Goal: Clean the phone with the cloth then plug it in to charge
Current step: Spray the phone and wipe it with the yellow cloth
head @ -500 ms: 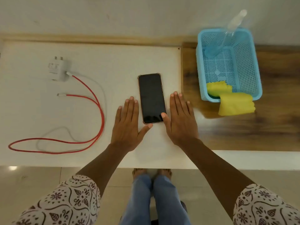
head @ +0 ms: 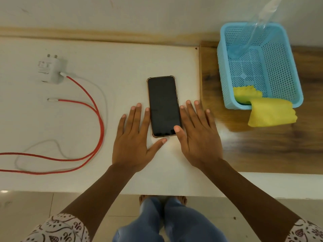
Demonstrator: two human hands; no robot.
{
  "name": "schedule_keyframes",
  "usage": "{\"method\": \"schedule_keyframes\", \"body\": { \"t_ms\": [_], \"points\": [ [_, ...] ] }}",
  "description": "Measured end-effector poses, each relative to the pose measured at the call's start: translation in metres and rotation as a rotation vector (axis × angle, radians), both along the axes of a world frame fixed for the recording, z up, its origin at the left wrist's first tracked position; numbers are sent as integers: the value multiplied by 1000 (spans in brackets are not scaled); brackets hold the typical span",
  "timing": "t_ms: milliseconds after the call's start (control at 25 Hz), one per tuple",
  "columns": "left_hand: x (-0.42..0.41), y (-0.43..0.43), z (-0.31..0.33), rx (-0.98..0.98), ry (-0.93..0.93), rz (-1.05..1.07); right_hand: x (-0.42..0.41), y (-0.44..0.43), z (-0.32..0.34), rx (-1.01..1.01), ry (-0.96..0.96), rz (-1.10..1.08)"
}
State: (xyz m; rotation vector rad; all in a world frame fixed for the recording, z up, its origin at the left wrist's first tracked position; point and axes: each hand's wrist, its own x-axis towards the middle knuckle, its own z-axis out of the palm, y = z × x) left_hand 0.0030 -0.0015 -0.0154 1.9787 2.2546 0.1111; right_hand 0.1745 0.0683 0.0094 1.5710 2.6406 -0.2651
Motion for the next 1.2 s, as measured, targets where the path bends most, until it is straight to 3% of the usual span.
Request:
{"method": "schedule_keyframes", "body": {
  "t_ms": [680, 800, 920, 1000, 1200],
  "points": [
    [0, -3, -1, 46, -78, 38, 2, -4, -3, 10, 62, 15],
    [-1, -3, 1, 53, -109, 45, 2, 2, 16, -38, 264, -38],
    [-2, -3, 2, 58, -136, 50, 7, 40, 49, 185, 573, -89],
    [-2, -3, 2, 62, -154, 52, 16, 82, 72, 384, 673, -208],
    [-2, -2, 1, 69, -177, 57, 37, 165, 91, 407, 516, -458]
  ]
}}
